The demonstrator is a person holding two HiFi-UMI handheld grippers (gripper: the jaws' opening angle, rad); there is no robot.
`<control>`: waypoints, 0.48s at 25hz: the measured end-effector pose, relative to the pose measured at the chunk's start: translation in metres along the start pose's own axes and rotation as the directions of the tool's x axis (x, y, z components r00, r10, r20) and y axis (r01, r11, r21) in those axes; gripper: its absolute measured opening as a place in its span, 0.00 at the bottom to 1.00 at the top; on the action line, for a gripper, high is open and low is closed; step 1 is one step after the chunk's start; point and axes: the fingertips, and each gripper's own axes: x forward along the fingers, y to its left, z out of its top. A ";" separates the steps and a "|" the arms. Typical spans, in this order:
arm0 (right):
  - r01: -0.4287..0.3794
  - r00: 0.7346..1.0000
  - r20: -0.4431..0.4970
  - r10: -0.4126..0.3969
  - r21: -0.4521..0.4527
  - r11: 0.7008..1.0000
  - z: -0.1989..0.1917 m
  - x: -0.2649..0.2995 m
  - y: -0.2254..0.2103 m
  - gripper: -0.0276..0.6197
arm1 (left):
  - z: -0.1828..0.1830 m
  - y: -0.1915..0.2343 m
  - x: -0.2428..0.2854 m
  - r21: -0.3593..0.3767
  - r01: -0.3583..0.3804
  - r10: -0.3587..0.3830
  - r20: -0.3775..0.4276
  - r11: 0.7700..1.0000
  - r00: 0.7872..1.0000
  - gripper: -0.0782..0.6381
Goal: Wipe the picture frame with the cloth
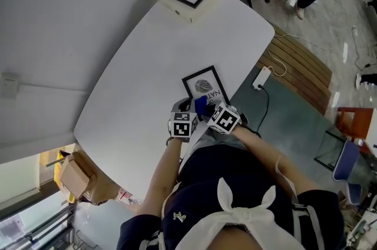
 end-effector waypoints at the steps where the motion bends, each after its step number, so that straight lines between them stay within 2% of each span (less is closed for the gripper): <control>1: 0.008 1.000 -0.003 -0.008 -0.012 1.000 0.000 -0.001 -0.001 0.18 | 0.001 0.000 0.000 0.002 -0.001 0.001 -0.001 1.000 1.000 0.12; 12: 0.079 0.996 -0.030 -0.080 -0.023 0.997 -0.011 -0.012 -0.014 0.18 | -0.001 0.002 -0.001 0.017 -0.023 0.023 -0.008 1.000 1.000 0.12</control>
